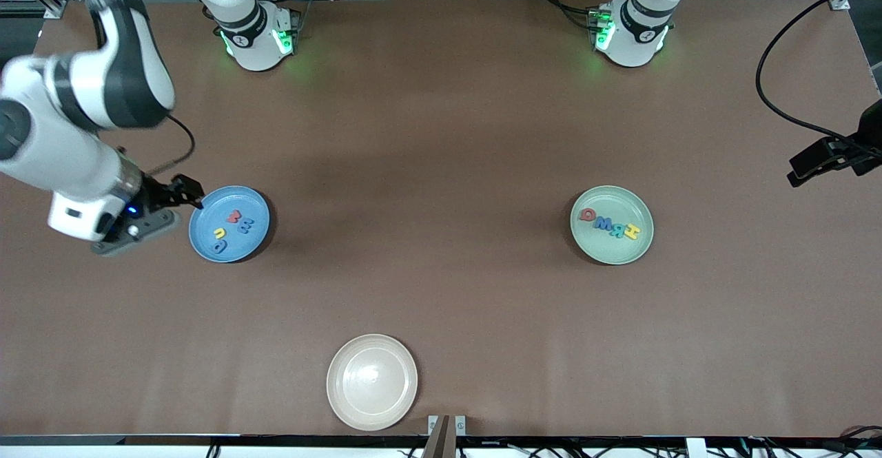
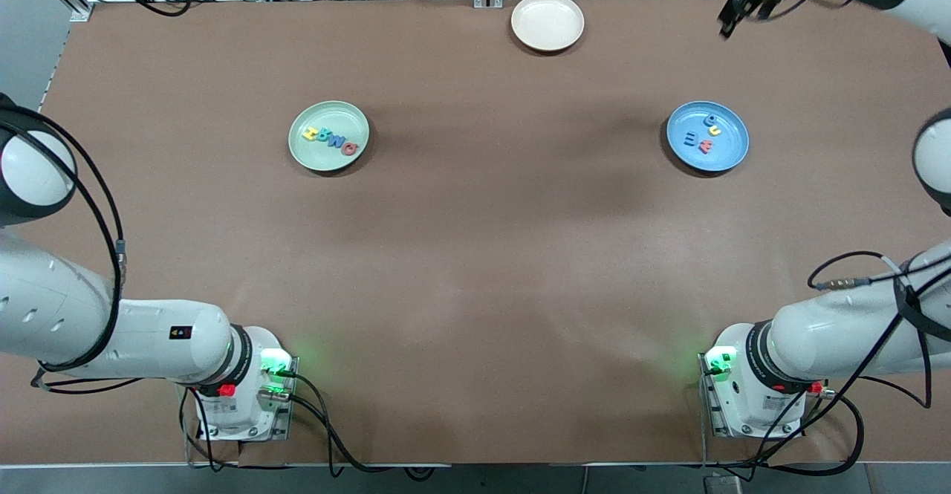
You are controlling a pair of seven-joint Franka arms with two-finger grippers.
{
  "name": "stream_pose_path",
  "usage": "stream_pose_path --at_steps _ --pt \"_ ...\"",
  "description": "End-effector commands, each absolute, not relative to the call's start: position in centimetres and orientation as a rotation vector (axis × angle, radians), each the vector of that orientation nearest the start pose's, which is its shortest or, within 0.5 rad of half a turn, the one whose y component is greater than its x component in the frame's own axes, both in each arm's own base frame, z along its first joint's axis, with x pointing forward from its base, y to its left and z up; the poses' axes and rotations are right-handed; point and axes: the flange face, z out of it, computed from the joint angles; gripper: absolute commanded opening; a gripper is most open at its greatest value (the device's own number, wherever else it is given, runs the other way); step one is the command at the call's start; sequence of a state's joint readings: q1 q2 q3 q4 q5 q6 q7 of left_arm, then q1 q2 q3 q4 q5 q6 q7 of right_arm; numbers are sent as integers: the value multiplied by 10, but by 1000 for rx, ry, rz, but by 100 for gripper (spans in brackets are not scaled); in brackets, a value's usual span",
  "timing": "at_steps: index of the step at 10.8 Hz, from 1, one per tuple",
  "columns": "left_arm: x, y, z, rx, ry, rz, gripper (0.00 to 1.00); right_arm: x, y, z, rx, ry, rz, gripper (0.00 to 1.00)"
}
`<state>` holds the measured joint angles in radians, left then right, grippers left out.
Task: Sort upper and lower case letters into plates
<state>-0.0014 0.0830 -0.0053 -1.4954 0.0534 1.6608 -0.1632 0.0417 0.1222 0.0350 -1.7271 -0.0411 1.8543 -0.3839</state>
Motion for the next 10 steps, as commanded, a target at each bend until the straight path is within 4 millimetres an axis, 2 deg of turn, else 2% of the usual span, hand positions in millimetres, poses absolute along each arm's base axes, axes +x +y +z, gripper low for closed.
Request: stream_pose_path --at_steps 1,2,3,6,10 --pt "584 -18 628 -3142 -271 -124 100 598 36 565 -3083 -706 -104 100" --pt "579 -17 631 -3181 -295 -101 100 592 32 579 -3092 -681 -128 100" --pt "577 -20 628 -3176 -284 -63 100 587 26 586 -3109 -560 -130 100" --pt "573 -24 627 -3171 -334 -19 100 577 28 595 -3128 -60 -72 100" --pt "573 -29 627 -3165 -339 -20 100 566 18 603 -3075 28 -33 100"
